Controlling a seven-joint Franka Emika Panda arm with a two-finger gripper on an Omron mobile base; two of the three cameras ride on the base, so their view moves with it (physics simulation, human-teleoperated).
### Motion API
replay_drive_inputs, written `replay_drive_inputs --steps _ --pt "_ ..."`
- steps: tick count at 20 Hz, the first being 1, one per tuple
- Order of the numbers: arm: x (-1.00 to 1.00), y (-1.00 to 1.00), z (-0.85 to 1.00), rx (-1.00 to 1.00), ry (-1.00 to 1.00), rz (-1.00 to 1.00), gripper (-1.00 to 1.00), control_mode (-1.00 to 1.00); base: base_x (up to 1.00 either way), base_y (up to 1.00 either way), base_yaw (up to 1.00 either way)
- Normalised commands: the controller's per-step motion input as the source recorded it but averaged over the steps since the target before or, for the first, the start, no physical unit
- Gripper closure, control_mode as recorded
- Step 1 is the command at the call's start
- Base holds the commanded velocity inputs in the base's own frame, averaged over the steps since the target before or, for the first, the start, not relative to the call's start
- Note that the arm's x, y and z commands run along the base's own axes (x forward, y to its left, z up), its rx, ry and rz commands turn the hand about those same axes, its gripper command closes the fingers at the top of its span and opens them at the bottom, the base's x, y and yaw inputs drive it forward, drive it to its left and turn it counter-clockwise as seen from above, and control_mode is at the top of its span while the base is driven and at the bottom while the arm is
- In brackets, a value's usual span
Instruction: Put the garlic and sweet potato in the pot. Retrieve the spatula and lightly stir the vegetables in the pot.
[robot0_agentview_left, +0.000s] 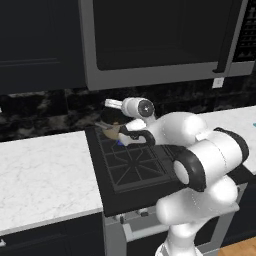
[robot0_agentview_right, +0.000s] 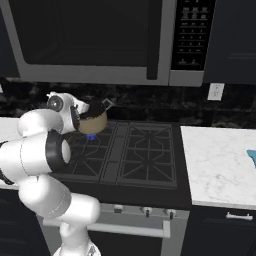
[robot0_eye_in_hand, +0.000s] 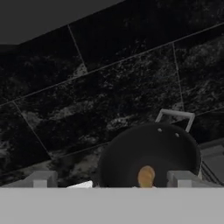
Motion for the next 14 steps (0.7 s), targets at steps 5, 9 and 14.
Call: replay_drive_inputs --steps 5,9,14 --pt "-0.92 -0.38 0.78 0.05 0.01 -0.05 -1.0 -1.0 0.0 0.0 0.0" --pt "-0.98 -0.83 0.67 0.02 0.22 -0.14 -1.0 -1.0 0.0 0.0 0.0" --pt "-0.82 -0.74 0.53 0.0 0.35 -0.13 -1.0 -1.0 0.0 0.0 0.0"
